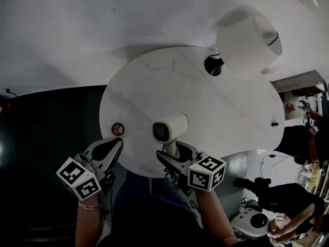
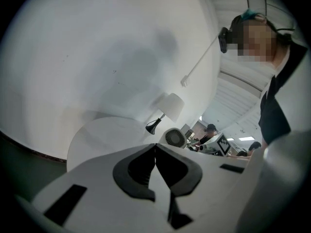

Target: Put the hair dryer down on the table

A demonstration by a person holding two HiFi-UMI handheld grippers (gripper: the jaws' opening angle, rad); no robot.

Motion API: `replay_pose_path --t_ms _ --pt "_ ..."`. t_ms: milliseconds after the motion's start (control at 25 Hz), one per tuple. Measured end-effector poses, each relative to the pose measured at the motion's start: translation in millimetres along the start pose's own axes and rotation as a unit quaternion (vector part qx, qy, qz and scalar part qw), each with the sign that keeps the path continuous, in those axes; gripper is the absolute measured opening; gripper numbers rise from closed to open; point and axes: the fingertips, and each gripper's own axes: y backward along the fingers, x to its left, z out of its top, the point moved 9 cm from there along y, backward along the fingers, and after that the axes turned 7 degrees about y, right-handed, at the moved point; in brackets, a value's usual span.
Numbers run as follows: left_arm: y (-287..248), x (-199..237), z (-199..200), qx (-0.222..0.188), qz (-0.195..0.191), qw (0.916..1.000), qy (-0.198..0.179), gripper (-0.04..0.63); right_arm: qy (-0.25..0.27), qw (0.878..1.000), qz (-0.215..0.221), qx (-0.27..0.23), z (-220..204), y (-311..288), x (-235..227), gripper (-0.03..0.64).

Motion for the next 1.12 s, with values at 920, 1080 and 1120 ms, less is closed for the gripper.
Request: replay_pose_path --t_ms 920,1080,1120 --pt "8 40 -23 -0.018 0.04 0.9985 0.034 0.017 0.002 0.995 -0.036 0.095 -29 -32 -18 0.264" --pt "7 44 -25 -0.024 0.04 0.9981 0.041 0.017 0.017 0.993 -0.042 0.109 -29 -39 -20 0.262" --pt "7 44 -24 -0.029 0.042 0.9979 0.04 0.017 0.024 0.992 -0.044 0.113 -28 -40 -20 0.262"
